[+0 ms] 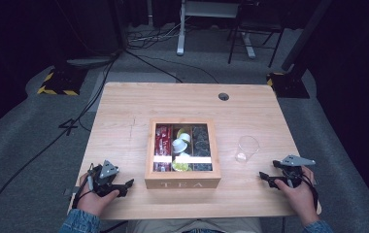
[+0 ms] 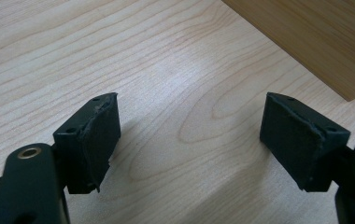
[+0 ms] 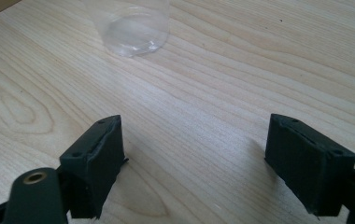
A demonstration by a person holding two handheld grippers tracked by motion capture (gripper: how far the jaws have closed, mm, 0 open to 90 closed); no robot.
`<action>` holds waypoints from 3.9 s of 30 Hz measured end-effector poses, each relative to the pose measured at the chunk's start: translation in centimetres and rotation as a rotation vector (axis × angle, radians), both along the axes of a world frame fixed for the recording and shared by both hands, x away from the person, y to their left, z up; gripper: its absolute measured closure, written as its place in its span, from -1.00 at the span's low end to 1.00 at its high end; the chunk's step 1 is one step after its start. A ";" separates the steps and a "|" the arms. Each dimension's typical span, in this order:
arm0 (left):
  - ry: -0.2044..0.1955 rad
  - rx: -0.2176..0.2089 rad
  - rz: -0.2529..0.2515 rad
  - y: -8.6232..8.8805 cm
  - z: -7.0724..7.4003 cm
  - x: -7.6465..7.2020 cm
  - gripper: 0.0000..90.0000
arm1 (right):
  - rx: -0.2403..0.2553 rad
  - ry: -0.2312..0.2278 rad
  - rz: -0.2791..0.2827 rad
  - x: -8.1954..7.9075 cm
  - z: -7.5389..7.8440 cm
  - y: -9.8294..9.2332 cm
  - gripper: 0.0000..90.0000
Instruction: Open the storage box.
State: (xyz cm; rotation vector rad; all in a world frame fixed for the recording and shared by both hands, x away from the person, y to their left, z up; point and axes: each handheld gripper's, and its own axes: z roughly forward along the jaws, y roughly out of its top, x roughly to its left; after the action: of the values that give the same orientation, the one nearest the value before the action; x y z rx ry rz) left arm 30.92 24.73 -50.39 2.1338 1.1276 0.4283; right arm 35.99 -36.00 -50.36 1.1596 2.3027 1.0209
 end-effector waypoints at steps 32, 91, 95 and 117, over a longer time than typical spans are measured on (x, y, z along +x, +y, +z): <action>-0.107 -0.062 -0.061 -1.4 5.7 -2.2 -0.37 | -0.002 -0.001 -0.001 0.0 0.0 0.0 -0.57; -0.014 -0.169 -0.201 -4.4 5.1 -3.0 0.76 | 0.002 -0.003 0.008 -0.1 0.0 0.0 -0.49; -0.026 -0.153 -0.211 -4.4 5.2 -3.0 0.78 | 0.049 0.015 0.018 -0.2 0.1 -0.1 -0.40; -0.109 -0.195 -0.227 -4.3 6.6 -3.1 0.80 | 0.190 -0.095 0.275 -2.0 8.0 6.4 -0.40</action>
State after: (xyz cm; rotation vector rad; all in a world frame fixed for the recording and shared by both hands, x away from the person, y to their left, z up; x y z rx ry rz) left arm 27.84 20.42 -43.76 2.0119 0.8201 0.3125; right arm 33.96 -29.60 -42.41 0.8524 2.3746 1.3887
